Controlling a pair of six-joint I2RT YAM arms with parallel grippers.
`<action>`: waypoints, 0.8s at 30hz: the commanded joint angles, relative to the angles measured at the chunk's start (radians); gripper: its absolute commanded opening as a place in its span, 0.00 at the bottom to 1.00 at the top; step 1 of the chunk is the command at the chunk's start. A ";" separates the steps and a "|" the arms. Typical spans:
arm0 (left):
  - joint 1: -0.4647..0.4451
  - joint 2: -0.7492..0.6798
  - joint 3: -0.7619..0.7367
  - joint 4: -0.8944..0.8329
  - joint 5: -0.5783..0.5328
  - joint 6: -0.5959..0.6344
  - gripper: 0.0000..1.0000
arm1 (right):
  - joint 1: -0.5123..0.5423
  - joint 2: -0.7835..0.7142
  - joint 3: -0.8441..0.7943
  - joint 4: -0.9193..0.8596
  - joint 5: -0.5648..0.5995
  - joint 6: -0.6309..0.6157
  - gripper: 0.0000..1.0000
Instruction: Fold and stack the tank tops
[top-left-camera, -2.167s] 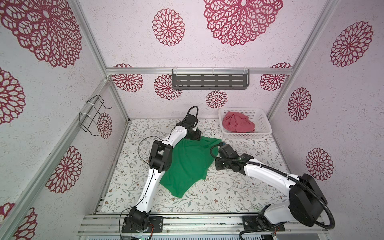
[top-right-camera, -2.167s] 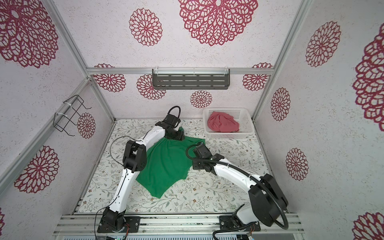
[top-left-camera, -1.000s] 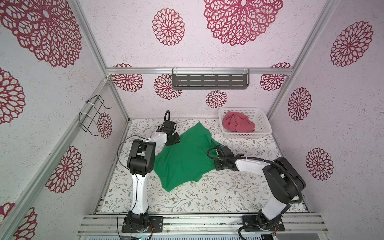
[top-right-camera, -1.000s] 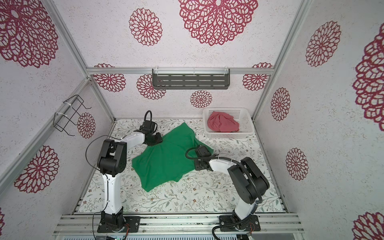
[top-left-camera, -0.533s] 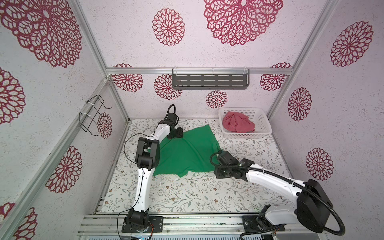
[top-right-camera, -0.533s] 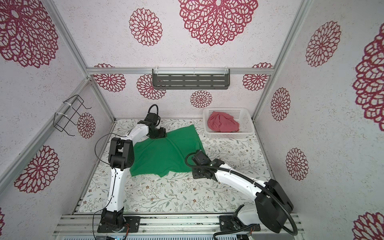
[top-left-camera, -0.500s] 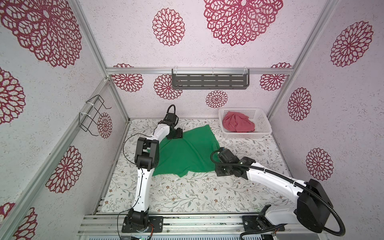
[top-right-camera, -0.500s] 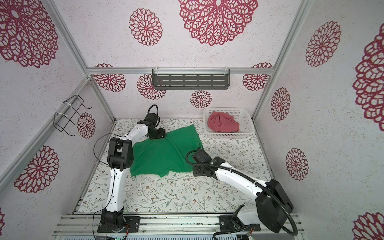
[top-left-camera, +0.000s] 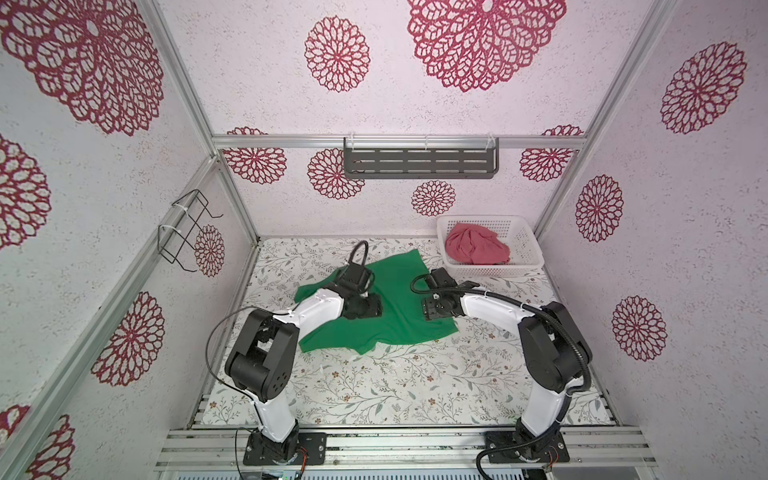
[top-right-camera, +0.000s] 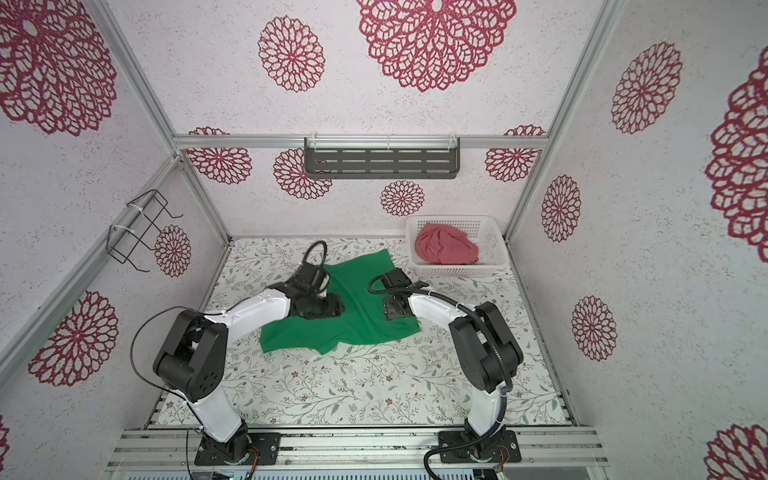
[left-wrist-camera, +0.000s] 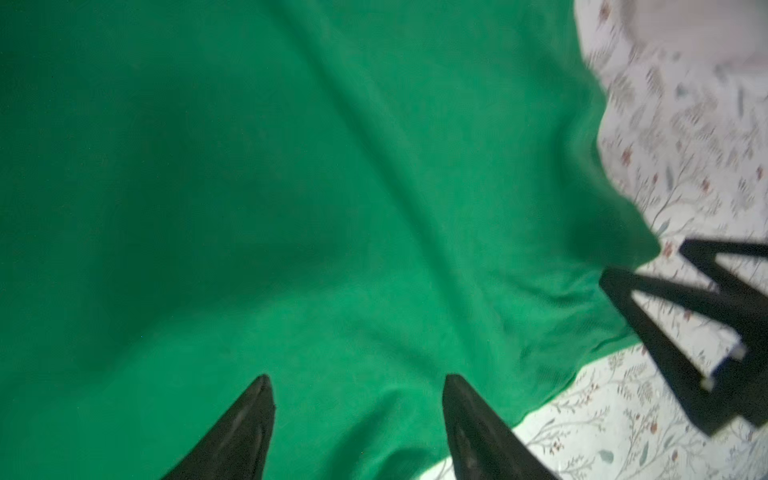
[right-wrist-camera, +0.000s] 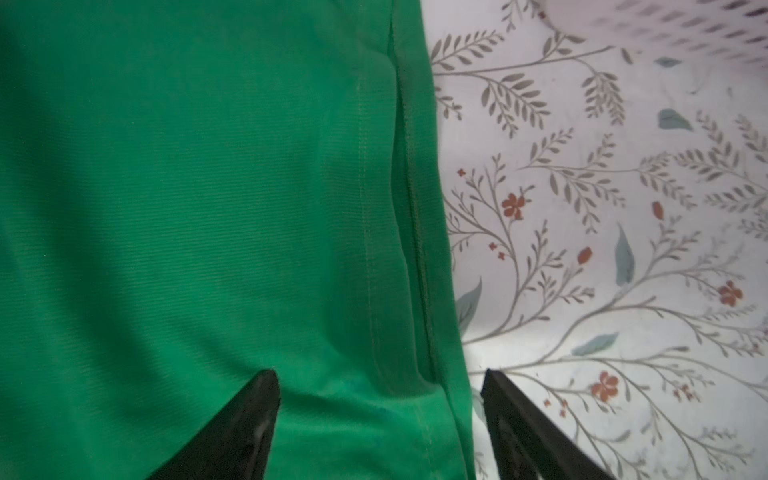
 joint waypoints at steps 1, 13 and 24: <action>-0.020 0.002 -0.068 0.054 -0.018 -0.092 0.68 | -0.057 -0.024 -0.027 0.014 0.006 -0.035 0.81; -0.013 -0.015 -0.159 -0.148 -0.004 0.092 0.70 | -0.307 -0.201 -0.256 0.035 -0.136 -0.054 0.81; -0.015 -0.239 -0.045 -0.333 -0.042 0.133 0.78 | -0.280 -0.467 -0.331 -0.109 -0.322 0.010 0.79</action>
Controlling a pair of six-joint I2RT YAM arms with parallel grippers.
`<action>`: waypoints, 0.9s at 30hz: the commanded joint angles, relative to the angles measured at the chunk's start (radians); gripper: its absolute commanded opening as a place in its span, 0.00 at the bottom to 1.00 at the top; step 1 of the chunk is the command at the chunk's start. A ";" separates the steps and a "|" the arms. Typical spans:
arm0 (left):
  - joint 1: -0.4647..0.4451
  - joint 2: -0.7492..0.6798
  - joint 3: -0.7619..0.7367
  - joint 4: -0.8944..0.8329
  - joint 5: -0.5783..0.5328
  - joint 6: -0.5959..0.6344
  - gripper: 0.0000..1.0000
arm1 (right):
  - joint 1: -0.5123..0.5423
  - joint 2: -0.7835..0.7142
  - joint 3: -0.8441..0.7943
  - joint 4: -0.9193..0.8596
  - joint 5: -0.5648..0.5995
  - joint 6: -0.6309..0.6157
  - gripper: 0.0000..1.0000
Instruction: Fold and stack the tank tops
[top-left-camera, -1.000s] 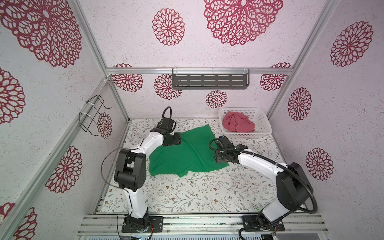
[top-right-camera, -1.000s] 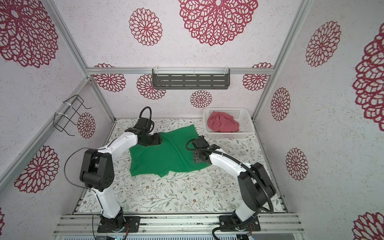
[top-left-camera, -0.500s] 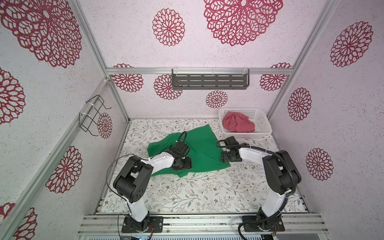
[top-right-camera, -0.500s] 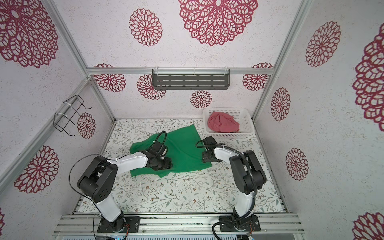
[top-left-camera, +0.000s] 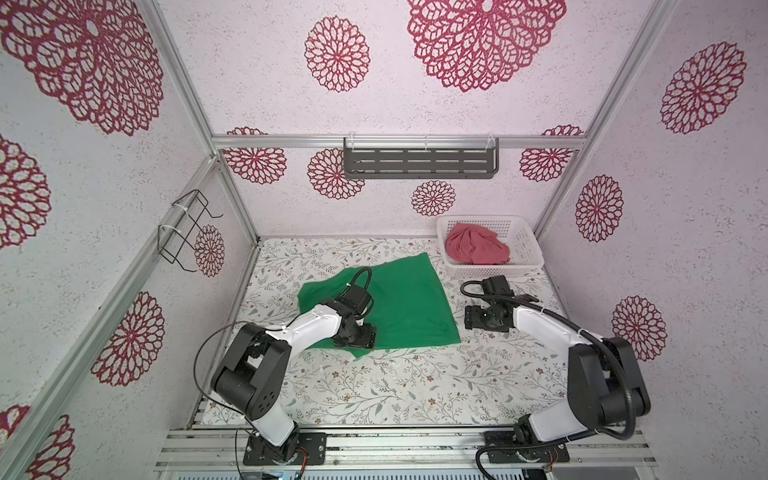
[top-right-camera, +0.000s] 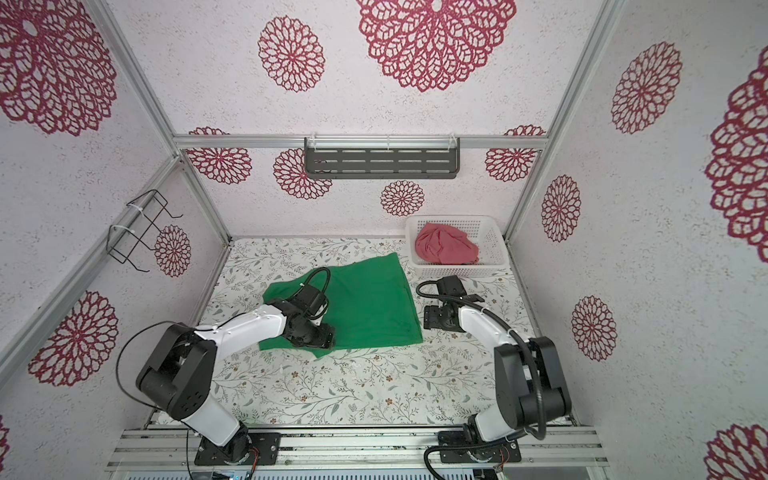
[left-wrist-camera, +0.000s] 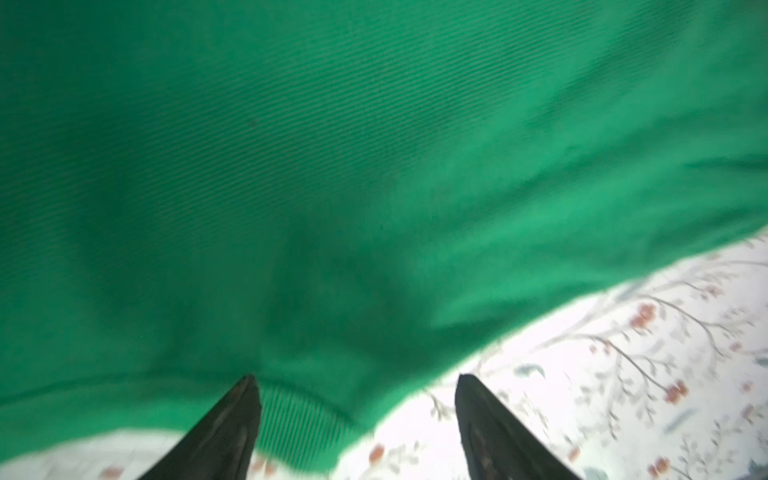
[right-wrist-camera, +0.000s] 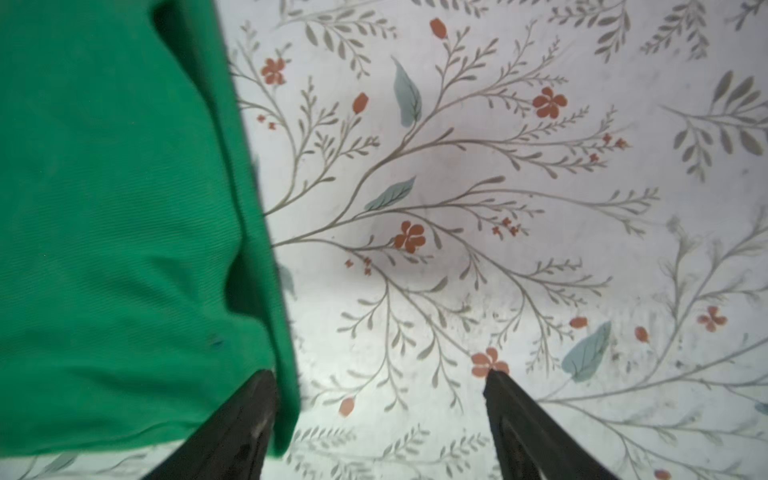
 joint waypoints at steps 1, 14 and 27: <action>0.005 -0.088 0.062 -0.078 -0.024 -0.027 0.78 | 0.033 -0.078 -0.020 -0.058 -0.120 0.047 0.77; -0.075 -0.387 -0.276 0.138 -0.088 -0.553 0.51 | 0.047 -0.172 -0.133 -0.038 -0.213 0.114 0.31; -0.122 -0.400 -0.558 0.543 -0.162 -0.954 0.61 | 0.047 -0.221 -0.182 0.012 -0.192 0.153 0.37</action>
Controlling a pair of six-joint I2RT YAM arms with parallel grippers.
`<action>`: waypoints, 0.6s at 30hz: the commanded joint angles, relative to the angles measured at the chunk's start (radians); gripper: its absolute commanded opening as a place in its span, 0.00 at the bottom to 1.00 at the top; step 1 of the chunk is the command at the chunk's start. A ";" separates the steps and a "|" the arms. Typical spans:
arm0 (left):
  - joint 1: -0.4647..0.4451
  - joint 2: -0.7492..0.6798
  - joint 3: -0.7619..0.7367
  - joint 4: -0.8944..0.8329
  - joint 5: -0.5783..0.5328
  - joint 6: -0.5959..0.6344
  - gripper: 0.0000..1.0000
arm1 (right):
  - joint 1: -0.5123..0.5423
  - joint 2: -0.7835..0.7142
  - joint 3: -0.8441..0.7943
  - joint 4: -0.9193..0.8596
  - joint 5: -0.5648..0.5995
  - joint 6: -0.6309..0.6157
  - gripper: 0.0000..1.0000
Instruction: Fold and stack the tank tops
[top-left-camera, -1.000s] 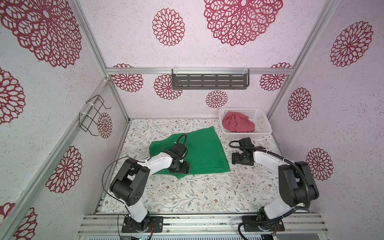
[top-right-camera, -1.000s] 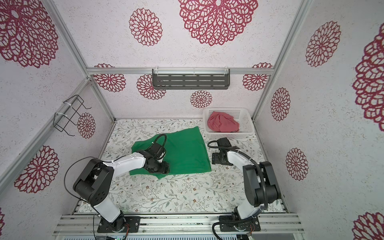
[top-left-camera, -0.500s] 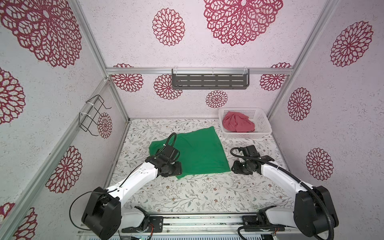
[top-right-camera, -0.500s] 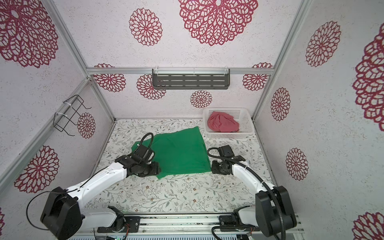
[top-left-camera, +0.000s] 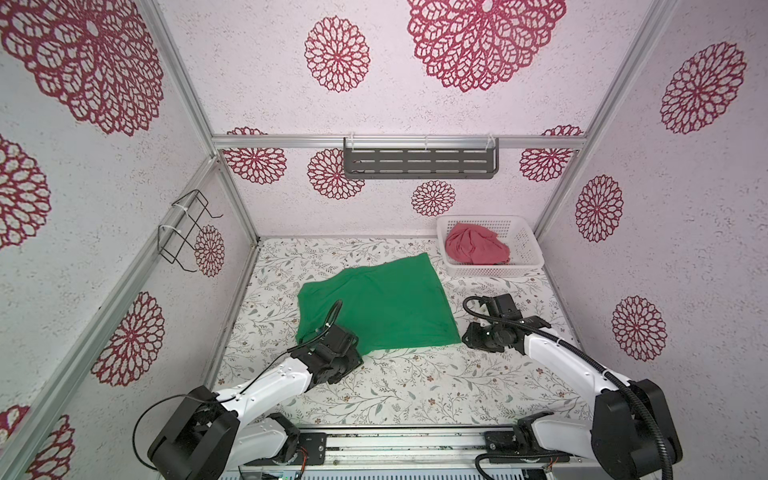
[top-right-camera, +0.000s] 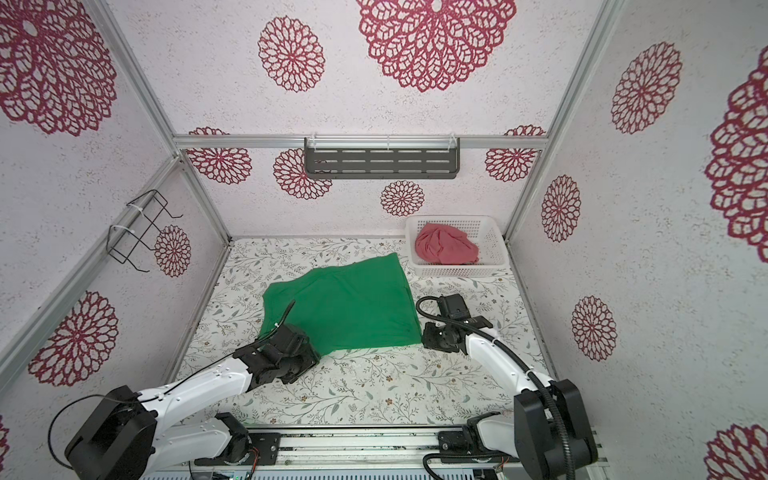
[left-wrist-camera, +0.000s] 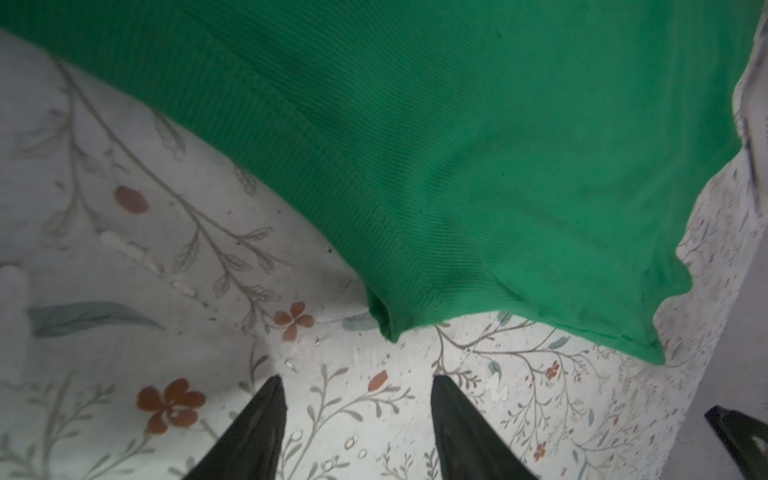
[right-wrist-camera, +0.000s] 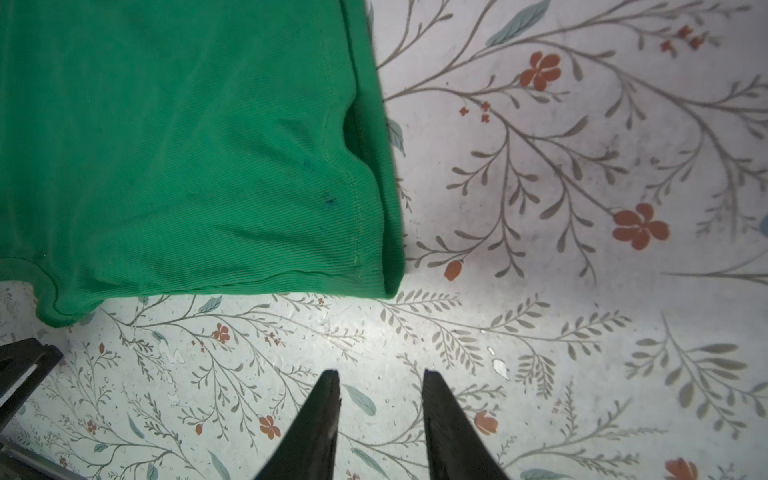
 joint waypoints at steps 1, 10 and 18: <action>-0.019 0.014 -0.035 0.176 -0.043 -0.146 0.61 | -0.003 -0.026 -0.001 0.017 0.008 0.015 0.37; -0.070 0.064 -0.111 0.289 -0.113 -0.294 0.55 | -0.004 -0.023 -0.021 0.030 0.015 0.016 0.37; -0.070 0.085 -0.140 0.324 -0.151 -0.328 0.47 | 0.005 -0.006 -0.060 0.114 -0.059 0.053 0.38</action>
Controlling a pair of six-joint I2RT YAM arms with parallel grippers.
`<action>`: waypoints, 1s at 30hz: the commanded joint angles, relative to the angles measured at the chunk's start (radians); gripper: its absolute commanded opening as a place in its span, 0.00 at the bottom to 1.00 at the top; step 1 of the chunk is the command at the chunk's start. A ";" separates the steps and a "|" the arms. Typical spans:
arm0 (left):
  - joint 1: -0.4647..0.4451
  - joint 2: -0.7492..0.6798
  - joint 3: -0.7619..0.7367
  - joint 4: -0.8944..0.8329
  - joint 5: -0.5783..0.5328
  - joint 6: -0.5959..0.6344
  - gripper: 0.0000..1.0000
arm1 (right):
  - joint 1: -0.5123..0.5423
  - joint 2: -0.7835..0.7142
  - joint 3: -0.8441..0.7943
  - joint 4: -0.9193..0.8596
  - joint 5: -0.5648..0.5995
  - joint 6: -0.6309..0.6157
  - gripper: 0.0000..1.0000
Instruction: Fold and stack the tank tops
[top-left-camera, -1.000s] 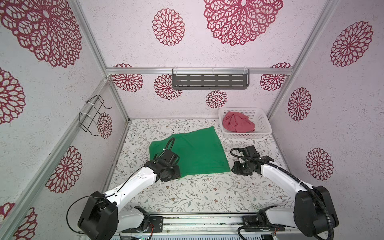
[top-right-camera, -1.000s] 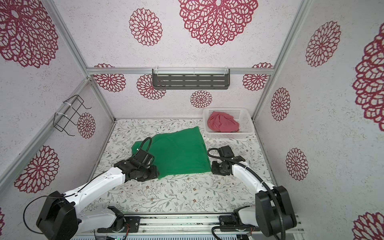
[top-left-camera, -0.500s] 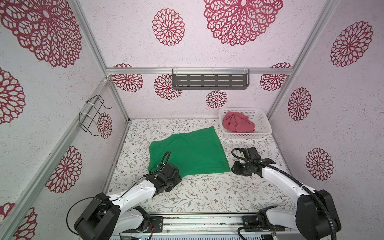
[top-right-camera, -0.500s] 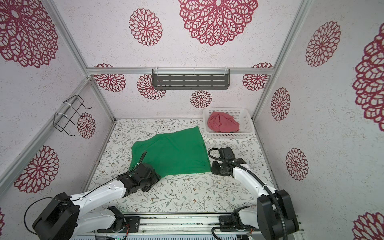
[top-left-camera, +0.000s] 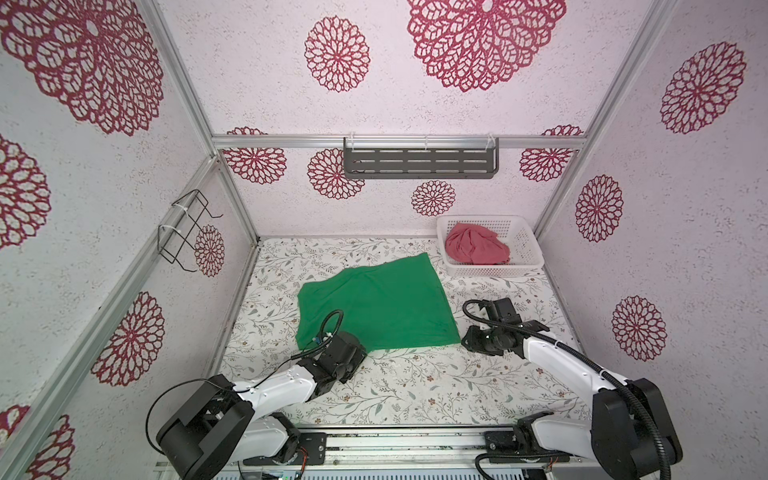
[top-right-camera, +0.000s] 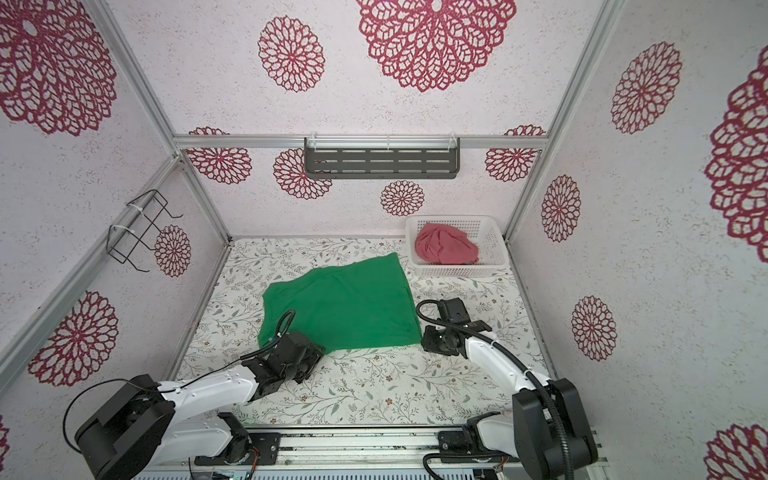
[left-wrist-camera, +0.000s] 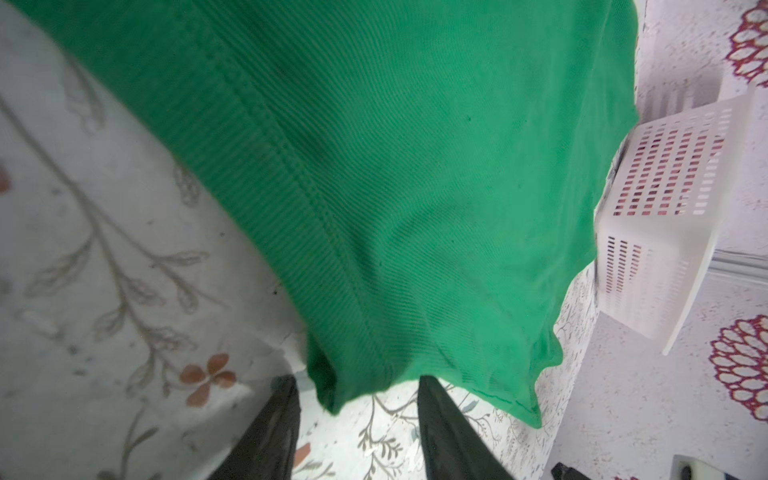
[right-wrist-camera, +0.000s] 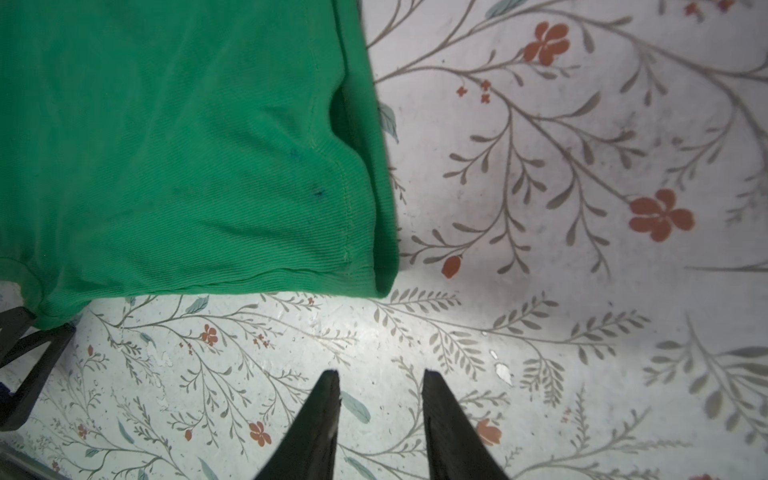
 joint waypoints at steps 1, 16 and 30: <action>-0.008 0.019 -0.026 -0.027 -0.042 -0.036 0.46 | 0.007 0.007 0.002 0.066 -0.040 0.036 0.39; -0.005 0.038 -0.023 -0.024 -0.036 -0.019 0.22 | 0.029 0.170 0.021 0.193 -0.036 0.047 0.46; -0.002 -0.020 -0.002 -0.171 0.013 0.070 0.00 | 0.058 0.124 -0.022 0.088 0.026 0.042 0.00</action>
